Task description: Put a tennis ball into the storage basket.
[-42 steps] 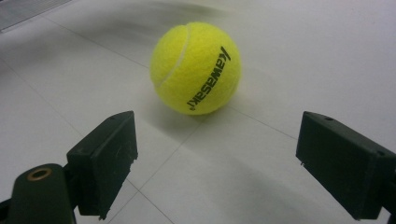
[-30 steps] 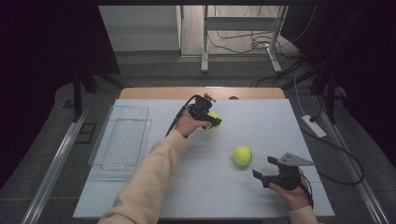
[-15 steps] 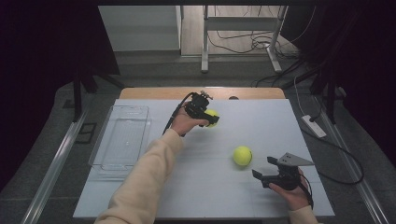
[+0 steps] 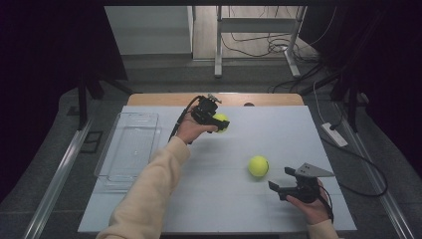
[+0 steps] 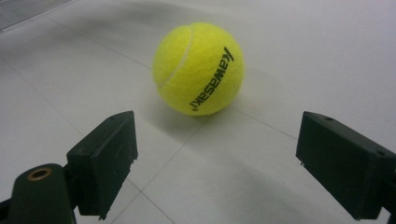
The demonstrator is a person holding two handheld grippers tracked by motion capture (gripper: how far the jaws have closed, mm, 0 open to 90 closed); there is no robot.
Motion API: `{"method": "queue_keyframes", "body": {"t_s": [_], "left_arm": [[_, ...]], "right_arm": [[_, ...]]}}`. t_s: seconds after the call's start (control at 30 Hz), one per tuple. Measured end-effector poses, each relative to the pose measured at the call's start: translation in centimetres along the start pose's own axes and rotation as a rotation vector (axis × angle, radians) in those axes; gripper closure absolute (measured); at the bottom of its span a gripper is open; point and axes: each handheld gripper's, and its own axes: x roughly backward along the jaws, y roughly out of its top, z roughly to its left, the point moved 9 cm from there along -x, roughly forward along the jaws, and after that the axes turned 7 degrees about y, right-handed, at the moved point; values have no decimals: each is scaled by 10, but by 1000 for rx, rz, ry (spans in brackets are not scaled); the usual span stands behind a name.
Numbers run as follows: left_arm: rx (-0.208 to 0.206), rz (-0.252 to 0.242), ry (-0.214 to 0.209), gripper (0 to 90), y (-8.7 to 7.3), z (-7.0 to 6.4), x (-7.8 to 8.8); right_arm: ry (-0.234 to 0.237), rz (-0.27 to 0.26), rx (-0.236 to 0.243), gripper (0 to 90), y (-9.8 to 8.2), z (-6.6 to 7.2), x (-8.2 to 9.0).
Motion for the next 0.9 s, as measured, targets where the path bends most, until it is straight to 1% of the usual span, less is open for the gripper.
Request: {"method": "queue_keyframes", "body": {"t_s": [0.37,0.63,0.67,0.9], "left_arm": [[15,-12,22,296,-3,9,10],[19,-22,42,296,-6,19,21],[27,-27,46,296,-6,20,22],[34,-30,62,296,-11,29,30]], "right_arm": [[0,1,0,122,0,0,0],[-1,1,1,122,0,0,0],[-1,1,2,122,0,0,0],[-3,6,2,122,0,0,0]]}}
